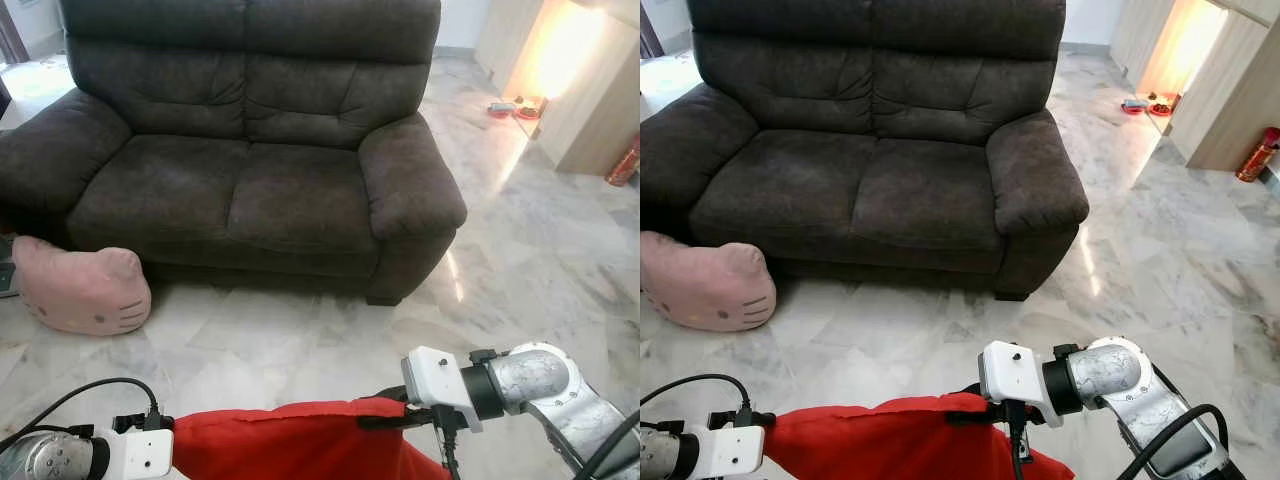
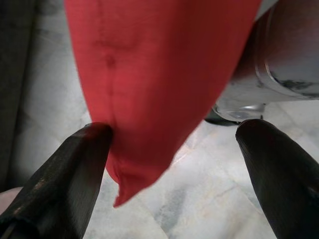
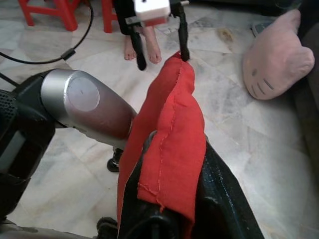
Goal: Move the pillow to the sofa from floor
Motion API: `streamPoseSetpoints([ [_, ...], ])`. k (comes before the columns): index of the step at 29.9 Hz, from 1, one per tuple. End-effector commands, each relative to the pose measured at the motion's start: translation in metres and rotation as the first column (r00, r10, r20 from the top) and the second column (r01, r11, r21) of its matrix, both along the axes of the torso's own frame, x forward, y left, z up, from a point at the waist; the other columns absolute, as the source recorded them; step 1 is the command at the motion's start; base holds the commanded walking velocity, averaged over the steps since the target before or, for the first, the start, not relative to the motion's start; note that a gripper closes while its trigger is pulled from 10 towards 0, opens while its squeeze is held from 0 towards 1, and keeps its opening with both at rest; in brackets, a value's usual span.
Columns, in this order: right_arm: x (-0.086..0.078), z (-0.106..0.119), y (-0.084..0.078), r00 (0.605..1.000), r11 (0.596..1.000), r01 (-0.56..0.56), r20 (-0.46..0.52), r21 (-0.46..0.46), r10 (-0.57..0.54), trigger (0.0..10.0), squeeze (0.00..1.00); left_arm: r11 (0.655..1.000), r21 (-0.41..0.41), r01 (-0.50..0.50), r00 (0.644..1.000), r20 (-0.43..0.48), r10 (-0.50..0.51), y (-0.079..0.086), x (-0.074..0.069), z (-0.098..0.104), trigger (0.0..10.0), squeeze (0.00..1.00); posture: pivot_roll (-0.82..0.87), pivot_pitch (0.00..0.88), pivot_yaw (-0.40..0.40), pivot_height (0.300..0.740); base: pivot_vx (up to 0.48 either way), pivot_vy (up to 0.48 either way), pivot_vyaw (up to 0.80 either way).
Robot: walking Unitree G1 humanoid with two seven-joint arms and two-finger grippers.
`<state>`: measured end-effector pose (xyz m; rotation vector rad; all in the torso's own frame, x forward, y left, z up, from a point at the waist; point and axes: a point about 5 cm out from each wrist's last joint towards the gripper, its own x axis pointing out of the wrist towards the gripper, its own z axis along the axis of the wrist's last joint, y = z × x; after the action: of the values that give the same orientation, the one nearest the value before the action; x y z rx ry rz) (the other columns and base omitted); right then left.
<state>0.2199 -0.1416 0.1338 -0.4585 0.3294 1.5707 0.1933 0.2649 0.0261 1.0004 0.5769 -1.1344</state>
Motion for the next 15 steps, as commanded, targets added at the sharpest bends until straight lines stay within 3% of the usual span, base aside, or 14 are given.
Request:
streamPoseSetpoints([
  [1, -0.002, 0.019, 0.006, 0.997, 0.997, -0.056, 0.062, 0.056, 0.052, 10.0, 0.0, 1.0, -0.005, 0.01, 1.0, 0.012, -0.01, -0.001, 0.001, -0.003, 10.0, 0.0, 0.16, 0.0, -0.08, 0.74, 0.0, 0.0, 0.0],
  [15, -0.008, 0.024, 0.007, 0.995, 0.994, -0.087, 0.058, 0.066, 0.083, 10.0, 0.0, 0.999, -0.05, -0.018, 0.997, 0.075, 0.022, -0.006, 0.012, -0.01, 10.0, 0.0, 0.15, 0.0, -0.084, 0.74, 0.0, 0.0, 0.0],
])
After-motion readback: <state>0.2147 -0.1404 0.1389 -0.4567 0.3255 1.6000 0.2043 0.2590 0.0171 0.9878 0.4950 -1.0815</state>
